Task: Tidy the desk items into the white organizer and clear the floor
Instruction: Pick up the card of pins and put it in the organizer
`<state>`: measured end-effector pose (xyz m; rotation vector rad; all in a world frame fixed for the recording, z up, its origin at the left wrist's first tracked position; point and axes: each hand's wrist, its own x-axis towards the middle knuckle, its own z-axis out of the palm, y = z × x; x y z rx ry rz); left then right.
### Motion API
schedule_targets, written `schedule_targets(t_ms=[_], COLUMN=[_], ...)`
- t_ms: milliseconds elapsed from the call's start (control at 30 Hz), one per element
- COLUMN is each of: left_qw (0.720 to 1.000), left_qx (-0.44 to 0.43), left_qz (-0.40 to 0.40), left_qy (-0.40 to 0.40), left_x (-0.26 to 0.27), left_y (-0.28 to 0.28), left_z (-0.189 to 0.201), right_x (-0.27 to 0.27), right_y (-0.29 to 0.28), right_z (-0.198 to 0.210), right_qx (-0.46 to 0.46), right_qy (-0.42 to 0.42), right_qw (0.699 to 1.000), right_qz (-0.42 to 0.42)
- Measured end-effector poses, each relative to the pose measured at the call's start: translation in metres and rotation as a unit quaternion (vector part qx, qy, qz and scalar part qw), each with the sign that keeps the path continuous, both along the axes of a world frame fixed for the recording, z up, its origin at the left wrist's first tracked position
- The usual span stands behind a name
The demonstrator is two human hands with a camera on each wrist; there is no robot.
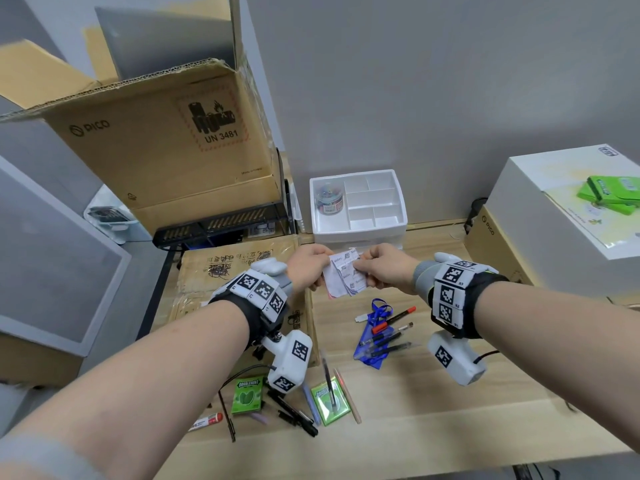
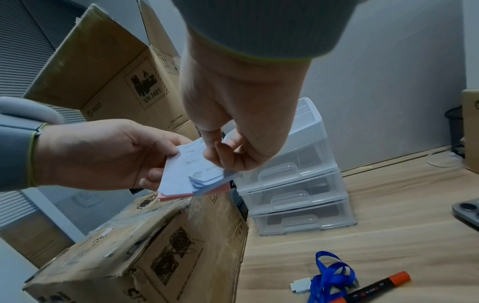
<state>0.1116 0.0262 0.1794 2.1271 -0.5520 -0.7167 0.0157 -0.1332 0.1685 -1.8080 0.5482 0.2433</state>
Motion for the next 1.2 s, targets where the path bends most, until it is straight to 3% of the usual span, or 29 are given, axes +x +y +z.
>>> schedule_targets(t_ms=[367,533,700,800,967,1200], left_qw=[0.992,0.988,0.985,0.985,0.978,0.976], left_qx=[0.025,0.032,-0.011,0.021,0.099,0.071], left_qz=[-0.039,-0.071,0.036,0.085,0.016,-0.011], left_qy=[-0.115,-0.132,-0.168,-0.149,-0.182,-0.206], left_x=[-0.004,0.008,0.029,0.048,0.068,0.074], left_y=[-0.016,-0.024,-0.032,-0.031,-0.026,-0.028], left_z=[0.001,0.008,0.01,0.003,-0.02,-0.032], right_x=[-0.003,0.01,0.042,0.073,0.119,0.153], right_y=[-0.006,-0.012,-0.024,-0.037,-0.045,-0.036], right_z=[0.011,0.02,0.032,0.036,0.031,-0.005], right_qx=[-0.031,-0.025,-0.057,-0.085,-0.141,-0.195], right_qy=[-0.003,-0.04,-0.072,-0.1,-0.094,-0.063], right_qw=[0.999,0.999,0.995,0.987,0.983,0.978], right_qz=[-0.044,-0.012,-0.045,-0.091,-0.068,-0.039])
